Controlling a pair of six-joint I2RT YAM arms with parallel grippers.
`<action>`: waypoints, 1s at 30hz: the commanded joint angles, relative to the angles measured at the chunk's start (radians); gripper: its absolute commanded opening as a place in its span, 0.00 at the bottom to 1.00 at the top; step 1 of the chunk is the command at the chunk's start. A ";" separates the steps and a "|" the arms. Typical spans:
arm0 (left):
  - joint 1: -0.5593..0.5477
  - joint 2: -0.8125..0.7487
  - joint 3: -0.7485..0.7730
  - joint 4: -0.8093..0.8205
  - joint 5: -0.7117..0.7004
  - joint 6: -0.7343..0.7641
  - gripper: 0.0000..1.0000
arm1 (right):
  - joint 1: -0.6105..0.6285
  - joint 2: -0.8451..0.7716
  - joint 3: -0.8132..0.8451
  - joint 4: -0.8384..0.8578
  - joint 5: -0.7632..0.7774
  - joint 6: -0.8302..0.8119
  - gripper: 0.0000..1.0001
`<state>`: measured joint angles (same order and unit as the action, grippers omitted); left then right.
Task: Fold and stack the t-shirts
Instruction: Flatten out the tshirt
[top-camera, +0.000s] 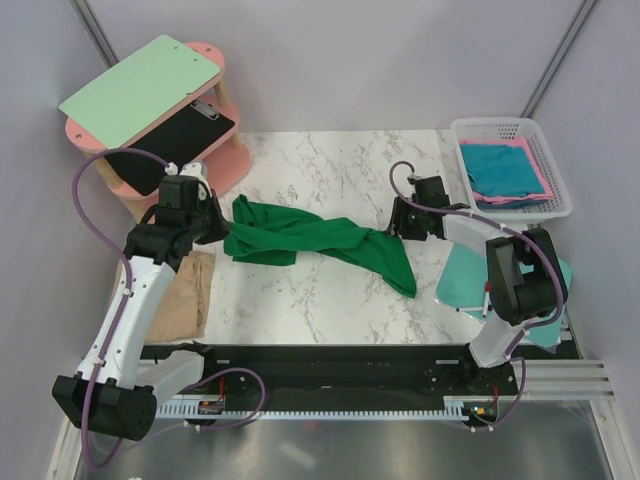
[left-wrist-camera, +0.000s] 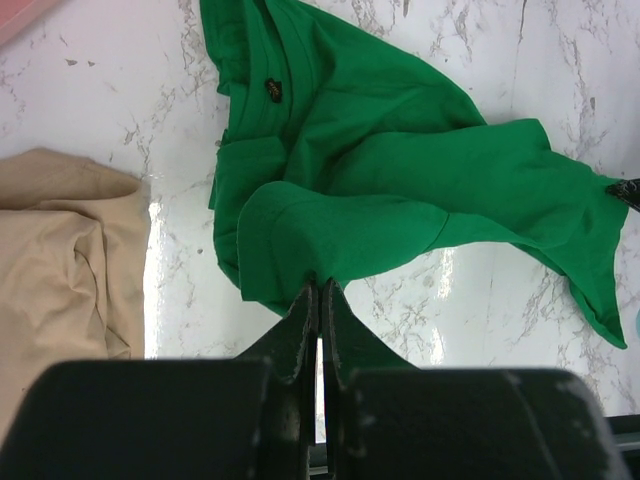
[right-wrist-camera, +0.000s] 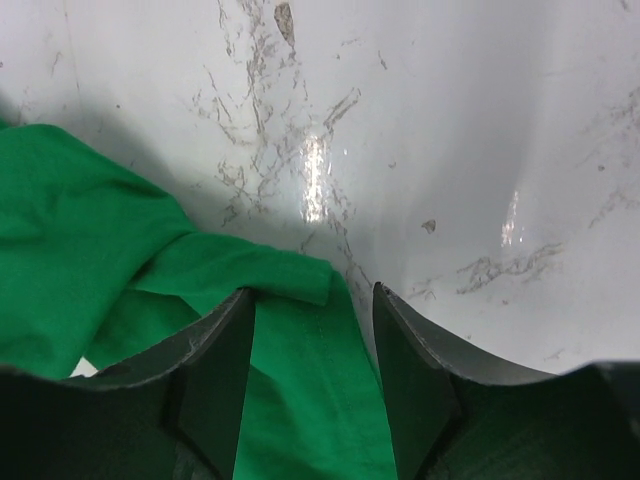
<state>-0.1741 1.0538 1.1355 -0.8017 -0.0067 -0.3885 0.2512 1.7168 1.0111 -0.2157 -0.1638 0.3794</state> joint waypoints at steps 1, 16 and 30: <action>0.005 -0.002 -0.011 0.047 -0.009 -0.009 0.02 | 0.005 0.035 0.060 0.090 -0.022 0.021 0.57; 0.005 0.000 -0.029 0.052 -0.013 -0.006 0.02 | 0.016 0.125 0.106 0.190 -0.086 0.061 0.13; 0.005 0.025 0.085 0.053 -0.056 0.025 0.02 | 0.020 -0.173 0.113 0.156 0.091 0.064 0.00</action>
<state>-0.1741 1.0584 1.1133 -0.7898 -0.0261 -0.3878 0.2668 1.7180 1.0775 -0.0788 -0.1627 0.4412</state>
